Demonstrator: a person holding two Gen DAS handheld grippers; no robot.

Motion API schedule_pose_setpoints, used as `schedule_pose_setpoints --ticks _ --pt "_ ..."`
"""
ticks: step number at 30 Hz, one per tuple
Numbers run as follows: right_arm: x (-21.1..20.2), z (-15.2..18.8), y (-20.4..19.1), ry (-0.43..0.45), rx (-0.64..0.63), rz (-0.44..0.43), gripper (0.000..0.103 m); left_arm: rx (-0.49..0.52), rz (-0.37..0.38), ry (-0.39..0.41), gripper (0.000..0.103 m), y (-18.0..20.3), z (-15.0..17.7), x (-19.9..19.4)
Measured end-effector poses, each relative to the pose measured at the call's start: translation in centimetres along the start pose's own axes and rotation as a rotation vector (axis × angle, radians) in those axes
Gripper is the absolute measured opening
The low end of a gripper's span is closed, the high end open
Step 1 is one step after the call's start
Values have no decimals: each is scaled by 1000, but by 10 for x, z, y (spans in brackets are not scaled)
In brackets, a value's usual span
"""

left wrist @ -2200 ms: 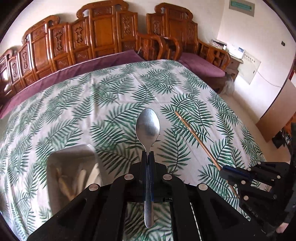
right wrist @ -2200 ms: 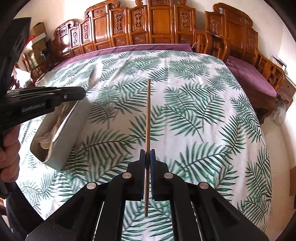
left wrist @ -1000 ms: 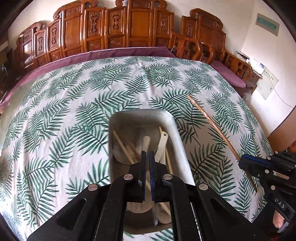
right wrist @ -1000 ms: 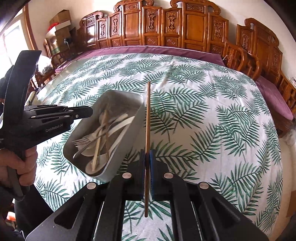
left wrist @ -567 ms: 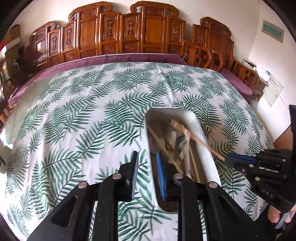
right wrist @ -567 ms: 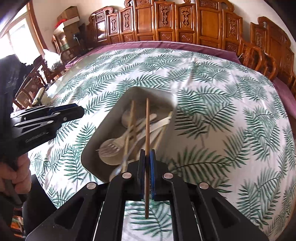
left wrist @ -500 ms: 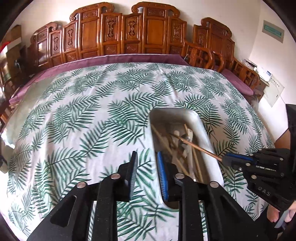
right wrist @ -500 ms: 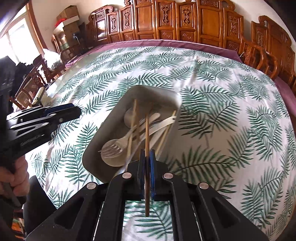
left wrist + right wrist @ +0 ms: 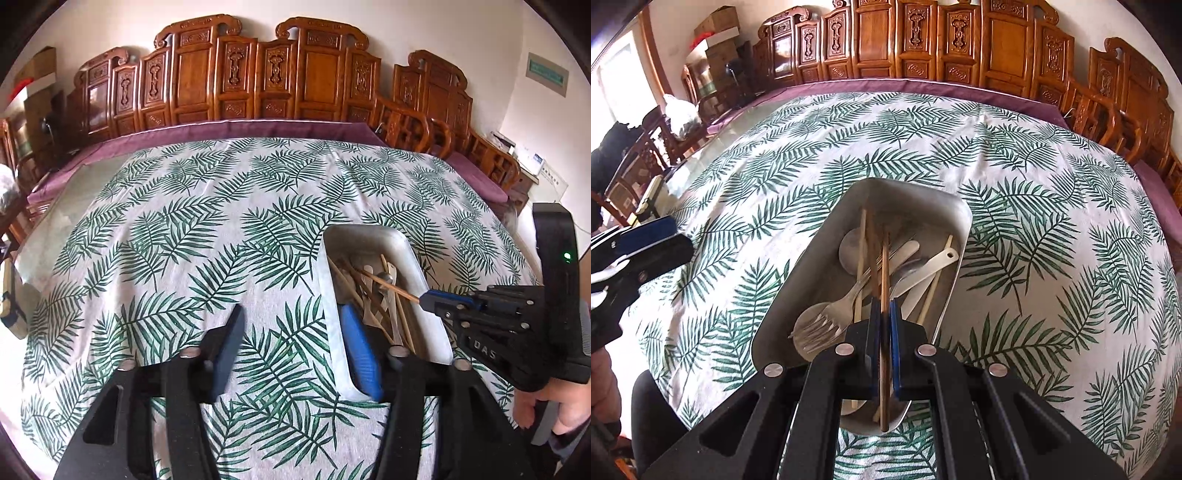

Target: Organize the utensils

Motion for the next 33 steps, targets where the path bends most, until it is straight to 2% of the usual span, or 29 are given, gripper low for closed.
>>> schedule_pose_setpoints --ticks 2,8,10,16,24,30,32,33 --pt "2 -3 1 4 1 8 6 2 3 8 63 0 0 -2" --pt "6 -7 1 -6 33 -10 6 11 -7 20 83 -1 2 -7" --pt "8 -5 -3 -28 60 -60 6 10 -10 21 84 -2 4 -8" --pt "7 -3 -10 -35 90 -126 8 4 -12 12 86 -3 9 -10" --pt "-16 2 -7 9 69 -123 8 13 -20 34 95 8 8 -26" --pt "-50 9 8 65 66 -105 8 31 -38 69 95 27 2 -51" --pt "-64 14 15 92 64 -95 24 39 -42 75 95 34 2 -58" --pt "-72 16 19 107 65 -89 28 42 -46 78 95 38 2 -61"
Point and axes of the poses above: each gripper's, at about its wrist camera, not at the fingertips, and x roughly the way its jaws point, y to its right, z to its underside, the point moved 9 cm from there along x, roughly the way its jaws point, and after that the axes turned 10 degrees about x, right-handed, at the moved point
